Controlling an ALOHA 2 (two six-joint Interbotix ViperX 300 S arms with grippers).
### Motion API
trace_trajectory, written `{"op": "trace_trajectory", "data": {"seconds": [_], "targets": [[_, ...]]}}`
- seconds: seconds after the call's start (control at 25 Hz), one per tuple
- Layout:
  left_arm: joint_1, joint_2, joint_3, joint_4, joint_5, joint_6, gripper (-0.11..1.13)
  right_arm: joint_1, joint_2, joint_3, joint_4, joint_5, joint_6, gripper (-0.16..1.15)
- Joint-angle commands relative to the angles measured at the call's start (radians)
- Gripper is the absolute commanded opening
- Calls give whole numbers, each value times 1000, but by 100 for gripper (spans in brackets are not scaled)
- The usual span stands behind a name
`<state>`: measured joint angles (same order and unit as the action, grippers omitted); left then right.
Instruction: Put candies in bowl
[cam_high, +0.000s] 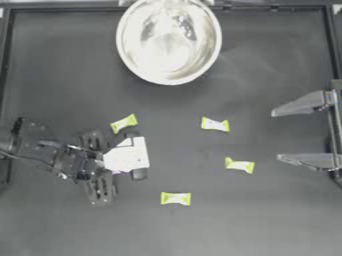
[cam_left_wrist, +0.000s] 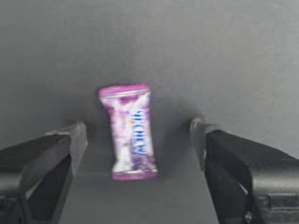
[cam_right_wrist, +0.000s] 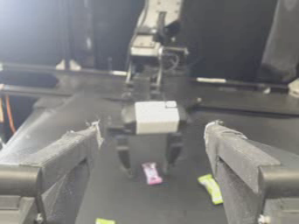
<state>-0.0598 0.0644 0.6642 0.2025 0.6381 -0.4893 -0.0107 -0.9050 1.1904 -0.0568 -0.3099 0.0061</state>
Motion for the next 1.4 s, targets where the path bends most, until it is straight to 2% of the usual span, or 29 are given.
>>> {"op": "trace_trajectory", "data": {"seconds": [0.04, 0.2, 0.36, 0.56, 0.88, 1.04, 1.12, 1.4], "targets": [[2, -20, -9, 29, 8, -29, 101, 0, 6, -18, 3, -8, 3, 100], [2, -14, -8, 25, 8, -34, 101, 0, 6, -20, 3, -17, 2, 100], [9, -3, -6, -3, 6, -28, 97, 2, 6, -18, 3, -21, 2, 100], [11, 0, -5, -38, 5, -25, 79, 0, 20, -21, -2, -21, 2, 100], [15, 6, -3, -84, 2, 21, 60, 2, 54, -28, -5, -55, -2, 100], [15, 2, -9, -83, 0, 31, 40, 2, 55, -28, -6, -55, -2, 100], [14, 0, -11, -86, 0, 38, 34, 2, 55, -29, -6, -55, -2, 100], [14, -38, -38, -83, -5, 80, 35, 0, 55, -26, -5, -51, -3, 100]]}}
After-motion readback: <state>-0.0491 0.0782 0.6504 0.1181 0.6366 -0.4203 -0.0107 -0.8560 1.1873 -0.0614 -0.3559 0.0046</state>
